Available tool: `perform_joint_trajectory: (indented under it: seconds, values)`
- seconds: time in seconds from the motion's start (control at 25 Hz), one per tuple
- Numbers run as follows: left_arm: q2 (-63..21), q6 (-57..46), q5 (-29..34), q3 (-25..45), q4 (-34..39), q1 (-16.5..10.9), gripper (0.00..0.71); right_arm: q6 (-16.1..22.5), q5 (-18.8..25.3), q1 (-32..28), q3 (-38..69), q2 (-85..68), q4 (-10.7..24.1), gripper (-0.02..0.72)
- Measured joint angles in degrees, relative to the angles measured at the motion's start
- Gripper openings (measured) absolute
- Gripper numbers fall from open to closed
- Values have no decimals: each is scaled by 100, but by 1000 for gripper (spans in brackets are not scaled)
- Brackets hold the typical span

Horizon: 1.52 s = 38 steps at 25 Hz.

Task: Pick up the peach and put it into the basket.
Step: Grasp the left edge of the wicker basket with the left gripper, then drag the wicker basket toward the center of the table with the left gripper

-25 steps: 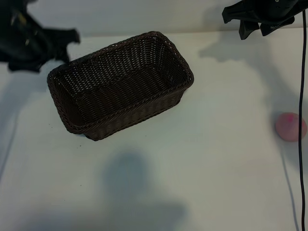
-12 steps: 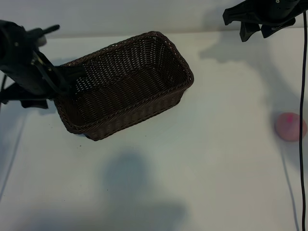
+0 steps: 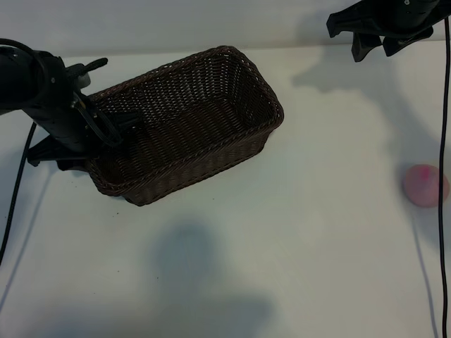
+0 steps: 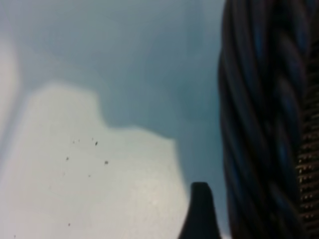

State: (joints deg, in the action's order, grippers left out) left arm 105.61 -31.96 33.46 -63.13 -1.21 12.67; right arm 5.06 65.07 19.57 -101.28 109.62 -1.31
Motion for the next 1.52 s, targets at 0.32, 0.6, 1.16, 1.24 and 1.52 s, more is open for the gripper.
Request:
perform_joint_trajectory:
  seconds: [0.32, 0.6, 1.16, 1.24, 1.52]
  values:
    - [34, -69, -145, 2, -101, -11, 117, 0, 86, 0, 0, 0, 0, 449]
    - [38, 27, -237, 2, -221, -11, 116, -5, 124, 0, 0, 0, 0, 449]
    - [45, 3306, 61, -65, -2808, -481, 94, -5, 160, 0, 0, 0, 0, 449]
    - [40, 3530, 281, -190, -2885, -507, 93, -5, 165, 0, 0, 0, 0, 449]
    - [40, 3783, 596, -740, -2890, -520, 93, -5, 165, 0, 0, 0, 0, 449]
